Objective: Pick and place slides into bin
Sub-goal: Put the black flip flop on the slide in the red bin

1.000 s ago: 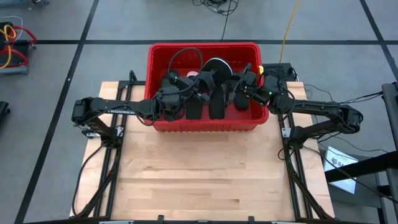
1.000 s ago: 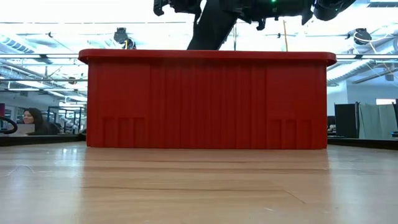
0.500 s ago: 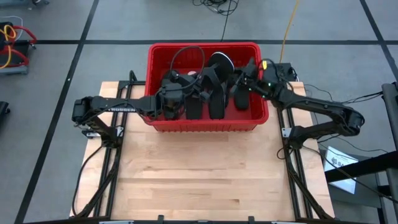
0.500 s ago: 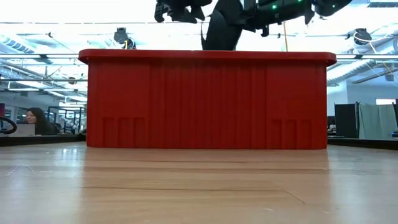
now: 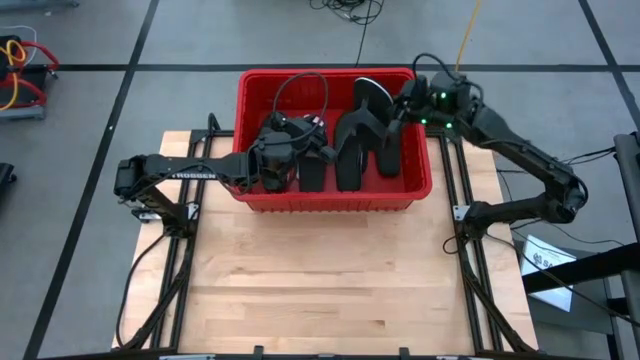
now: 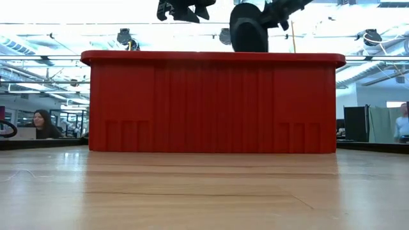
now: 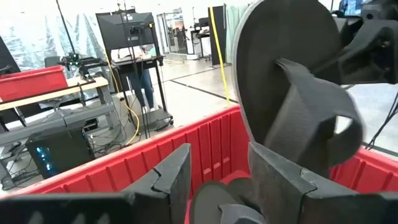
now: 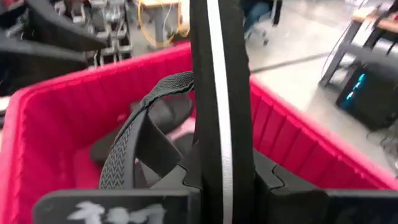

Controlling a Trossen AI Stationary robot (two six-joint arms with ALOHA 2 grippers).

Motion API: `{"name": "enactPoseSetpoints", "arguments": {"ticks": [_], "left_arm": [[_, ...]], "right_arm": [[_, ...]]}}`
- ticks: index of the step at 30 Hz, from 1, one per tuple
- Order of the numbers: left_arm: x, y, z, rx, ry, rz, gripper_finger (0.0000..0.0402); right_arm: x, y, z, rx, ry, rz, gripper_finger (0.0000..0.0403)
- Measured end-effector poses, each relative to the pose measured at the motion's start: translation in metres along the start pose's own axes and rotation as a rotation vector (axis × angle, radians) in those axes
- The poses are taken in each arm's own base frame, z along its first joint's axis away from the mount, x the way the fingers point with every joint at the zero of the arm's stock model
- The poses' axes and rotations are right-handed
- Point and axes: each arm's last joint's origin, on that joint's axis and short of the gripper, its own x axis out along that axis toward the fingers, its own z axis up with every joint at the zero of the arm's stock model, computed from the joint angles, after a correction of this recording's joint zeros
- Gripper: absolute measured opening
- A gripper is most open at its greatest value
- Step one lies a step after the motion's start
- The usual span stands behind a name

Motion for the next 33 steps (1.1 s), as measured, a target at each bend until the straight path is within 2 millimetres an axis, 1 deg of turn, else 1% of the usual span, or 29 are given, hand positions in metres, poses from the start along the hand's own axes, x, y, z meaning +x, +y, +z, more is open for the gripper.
{"name": "enactPoseSetpoints", "arguments": {"ticks": [3, 6, 8, 13, 17, 23, 33], "left_arm": [[0.000, 0.001, 0.000, 0.001, 0.001, 0.006, 0.0159], [-0.001, 0.001, 0.001, 0.000, 0.000, 0.007, 0.0159], [-0.001, 0.001, 0.001, -0.003, -0.002, 0.007, 0.0159], [-0.001, 0.001, 0.001, -0.006, -0.002, 0.007, 0.0159], [-0.001, 0.001, 0.001, -0.016, -0.001, 0.007, 0.0159], [-0.001, 0.001, 0.001, -0.025, -0.001, 0.007, 0.0159], [-0.001, 0.001, 0.001, -0.028, -0.001, 0.007, 0.0159]], "right_arm": [[-0.008, -0.005, 0.001, 0.015, 0.063, 0.046, 0.0043], [-0.011, -0.011, -0.005, 0.049, 0.112, 0.119, 0.0043], [-0.010, -0.016, -0.012, 0.076, 0.158, 0.130, 0.0043], [-0.005, -0.029, -0.030, 0.130, 0.230, 0.084, 0.0043], [0.000, -0.037, -0.051, 0.203, 0.286, 0.054, 0.0043], [0.010, -0.047, -0.077, 0.256, 0.287, 0.013, 0.0043], [0.017, -0.059, -0.110, 0.276, 0.284, -0.032, 0.0043]]}}
